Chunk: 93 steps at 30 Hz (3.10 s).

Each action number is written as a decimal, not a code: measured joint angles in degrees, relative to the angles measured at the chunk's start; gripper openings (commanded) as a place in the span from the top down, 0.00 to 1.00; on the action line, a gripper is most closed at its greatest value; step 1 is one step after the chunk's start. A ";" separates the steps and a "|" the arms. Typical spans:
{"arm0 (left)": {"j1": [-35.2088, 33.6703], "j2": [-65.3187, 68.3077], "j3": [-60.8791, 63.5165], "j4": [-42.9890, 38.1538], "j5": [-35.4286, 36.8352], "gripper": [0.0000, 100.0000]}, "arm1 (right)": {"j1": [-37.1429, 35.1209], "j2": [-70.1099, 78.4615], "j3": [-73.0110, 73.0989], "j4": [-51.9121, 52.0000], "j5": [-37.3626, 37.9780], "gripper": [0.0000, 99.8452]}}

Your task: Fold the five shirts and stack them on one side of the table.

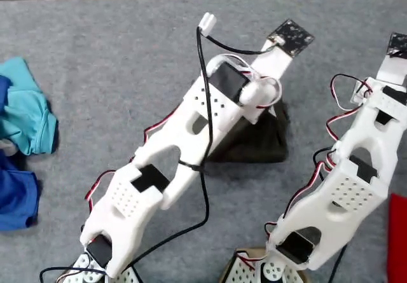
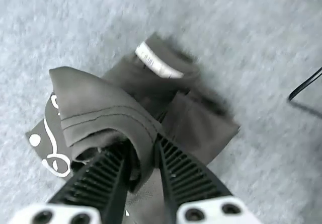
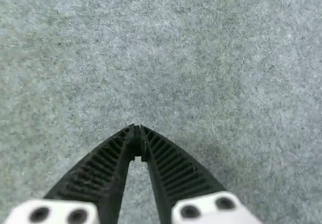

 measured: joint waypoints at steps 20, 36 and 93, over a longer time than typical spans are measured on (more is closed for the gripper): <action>2.90 4.84 0.00 -5.36 1.76 0.98 | 0.09 0.00 0.00 0.00 0.00 0.99; -0.53 4.84 0.00 -5.80 7.03 0.73 | -1.05 0.00 0.00 3.25 4.40 0.99; -23.12 26.55 -4.40 -10.55 19.60 0.97 | -37.36 -2.02 -8.97 32.44 24.70 0.99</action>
